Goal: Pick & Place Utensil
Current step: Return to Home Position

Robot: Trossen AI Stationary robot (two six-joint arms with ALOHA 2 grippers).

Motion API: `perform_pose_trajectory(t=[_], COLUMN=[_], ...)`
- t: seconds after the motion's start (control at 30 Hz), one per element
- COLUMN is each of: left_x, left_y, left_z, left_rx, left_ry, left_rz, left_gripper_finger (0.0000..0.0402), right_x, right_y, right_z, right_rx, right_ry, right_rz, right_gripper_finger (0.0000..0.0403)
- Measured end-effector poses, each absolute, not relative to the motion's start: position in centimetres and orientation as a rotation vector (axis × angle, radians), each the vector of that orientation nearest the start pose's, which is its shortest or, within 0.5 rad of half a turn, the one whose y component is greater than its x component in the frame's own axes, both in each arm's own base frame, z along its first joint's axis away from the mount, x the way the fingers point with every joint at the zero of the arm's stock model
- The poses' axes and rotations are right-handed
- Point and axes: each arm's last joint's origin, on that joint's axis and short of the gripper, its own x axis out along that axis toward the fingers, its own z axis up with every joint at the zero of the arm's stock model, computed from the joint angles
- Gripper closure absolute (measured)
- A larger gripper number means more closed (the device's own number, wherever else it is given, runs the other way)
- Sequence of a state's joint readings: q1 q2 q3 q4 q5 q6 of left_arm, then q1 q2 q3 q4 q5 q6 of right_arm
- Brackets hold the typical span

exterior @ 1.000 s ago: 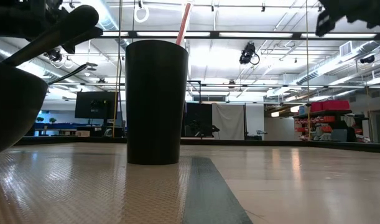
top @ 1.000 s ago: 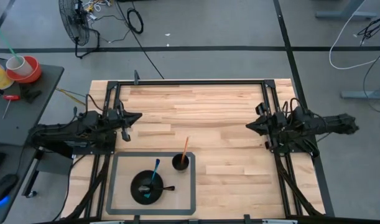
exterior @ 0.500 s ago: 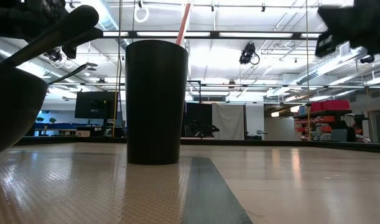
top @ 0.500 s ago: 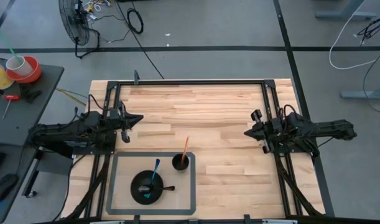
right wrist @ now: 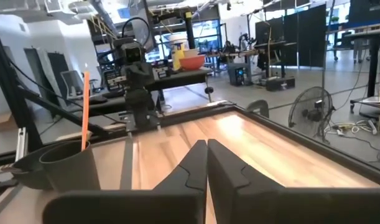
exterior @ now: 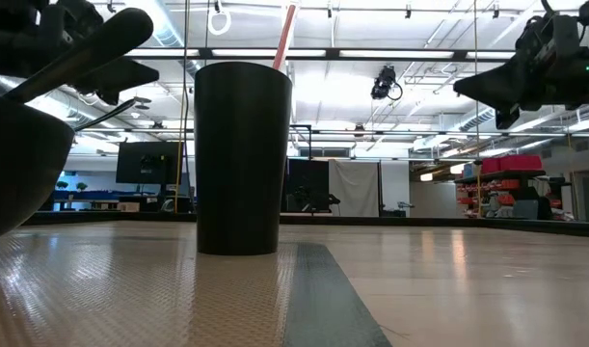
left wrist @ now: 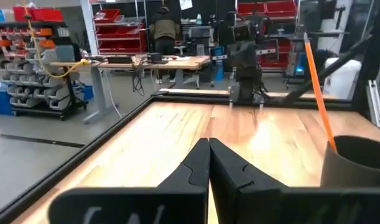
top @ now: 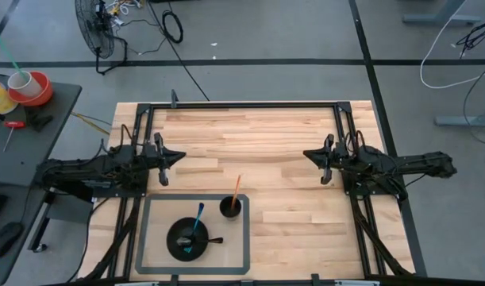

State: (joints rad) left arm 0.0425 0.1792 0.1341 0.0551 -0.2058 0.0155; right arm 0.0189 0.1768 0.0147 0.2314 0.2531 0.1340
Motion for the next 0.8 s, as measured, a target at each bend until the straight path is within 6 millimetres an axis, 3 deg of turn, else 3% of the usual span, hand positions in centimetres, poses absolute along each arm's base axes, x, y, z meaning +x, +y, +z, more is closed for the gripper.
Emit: perform_pose_trajectory(t=[0.13, 0.27, 0.4, 0.6, 0.8], left_x=[10.2, 10.5, 10.7, 10.7, 10.7], left_y=[0.8, 0.2, 0.3, 0.3, 0.3], left_z=[19.7, 18.0, 16.0, 15.9, 15.9], left_rx=[0.03, 0.006, -0.072, -0.275, -0.308], left_ry=[0.007, 0.01, 0.083, 0.101, 0.094], left_rz=[0.152, -0.028, -0.013, -0.004, -0.005], left_gripper_finger=[0.0396, 0.0397, 0.0385, 0.0371, 0.037], right_x=[10.7, 10.7, 10.7, 10.7, 10.7], right_y=[-0.5, -0.5, -0.5, -0.5, -0.5], right_z=[17.6, 17.6, 17.6, 17.6, 17.6], right_rx=[0.139, 0.139, 0.139, 0.139, 0.138], right_ry=[-0.08, -0.08, -0.081, -0.08, -0.077], right_rz=[-0.229, -0.228, -0.228, -0.227, -0.227], right_gripper_finger=[0.0387, 0.0387, 0.0387, 0.0387, 0.0387])
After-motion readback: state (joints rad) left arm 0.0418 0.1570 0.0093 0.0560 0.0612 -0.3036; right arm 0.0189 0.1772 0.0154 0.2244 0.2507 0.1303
